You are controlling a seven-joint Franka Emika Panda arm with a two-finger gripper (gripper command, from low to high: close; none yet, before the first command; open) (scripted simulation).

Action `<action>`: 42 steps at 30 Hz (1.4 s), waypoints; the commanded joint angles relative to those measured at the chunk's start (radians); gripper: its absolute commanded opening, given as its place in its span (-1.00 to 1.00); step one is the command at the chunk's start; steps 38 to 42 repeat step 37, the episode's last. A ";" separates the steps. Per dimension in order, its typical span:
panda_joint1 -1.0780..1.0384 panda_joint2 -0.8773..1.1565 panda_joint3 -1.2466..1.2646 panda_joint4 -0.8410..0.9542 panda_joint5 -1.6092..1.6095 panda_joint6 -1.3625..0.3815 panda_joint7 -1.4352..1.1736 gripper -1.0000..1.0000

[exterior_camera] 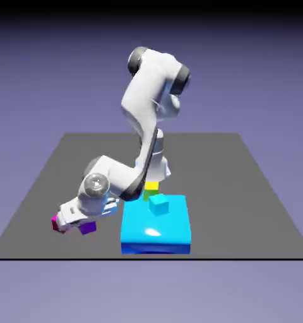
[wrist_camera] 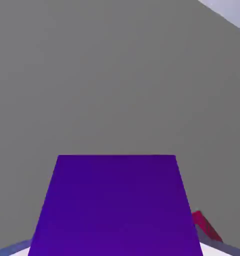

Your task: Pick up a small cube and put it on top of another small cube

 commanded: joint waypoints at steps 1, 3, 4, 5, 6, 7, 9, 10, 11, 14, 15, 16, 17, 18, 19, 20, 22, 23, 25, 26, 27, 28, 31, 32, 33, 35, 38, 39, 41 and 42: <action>-0.014 -0.006 0.034 0.015 -0.045 -0.015 -0.018 -1.00; -0.052 -0.060 0.107 -0.005 -0.112 -0.040 -0.030 -1.00; -0.072 -0.091 0.143 -0.018 -0.144 -0.052 -0.034 -1.00; -0.085 -0.123 0.174 -0.036 -0.165 -0.064 -0.028 -1.00; -0.082 -0.160 0.197 -0.059 -0.166 -0.078 -0.005 -1.00; -0.080 -0.196 0.219 -0.082 -0.167 -0.092 0.019 -1.00; -0.076 -0.268 0.263 -0.128 -0.169 -0.120 0.066 -1.00; -0.074 -0.305 0.286 -0.151 -0.171 -0.134 0.089 -1.00; -0.072 -0.341 0.308 -0.174 -0.172 -0.148 0.112 -1.00; -0.065 -0.449 0.375 -0.243 -0.175 -0.189 0.183 -1.00; -0.063 -0.486 0.397 -0.266 -0.177 -0.203 0.206 -1.00; -0.061 -0.522 0.419 -0.289 -0.178 -0.217 0.230 -1.00; -0.059 -0.558 0.442 -0.312 -0.179 -0.231 0.253 -1.00; -0.057 -0.594 0.464 -0.335 -0.180 -0.245 0.277 -1.00; -0.055 -0.631 0.486 -0.358 -0.181 -0.259 0.300 -1.00; -0.052 -0.667 0.509 -0.381 -0.183 -0.273 0.323 -1.00; -0.048 -0.739 0.553 -0.427 -0.185 -0.300 0.370 -1.00; -0.053 -0.776 0.578 -0.448 -0.195 -0.316 0.392 -1.00; -0.060 -0.811 0.603 -0.469 -0.206 -0.331 0.412 -1.00; -0.065 -0.796 0.597 -0.497 -0.217 -0.288 0.419 -1.00; -0.070 -0.781 0.592 -0.526 -0.227 -0.244 0.425 -1.00; -0.076 -0.766 0.586 -0.554 -0.238 -0.201 0.432 -1.00; -0.083 -0.746 0.579 -0.592 -0.251 -0.143 0.440 1.00; -0.083 -0.746 0.579 -0.592 -0.251 -0.143 0.440 1.00; -0.077 -0.761 0.584 -0.563 -0.241 -0.186 0.434 1.00; -0.067 -0.791 0.595 -0.507 -0.220 -0.273 0.421 1.00; -0.060 -0.811 0.603 -0.469 -0.206 -0.331 0.412 1.00; -0.060 -0.811 0.603 -0.469 -0.206 -0.331 0.412 1.00; -0.060 -0.811 0.603 -0.469 -0.206 -0.331 0.412 1.00; -0.060 -0.811 0.603 -0.469 -0.206 -0.331 0.412 1.00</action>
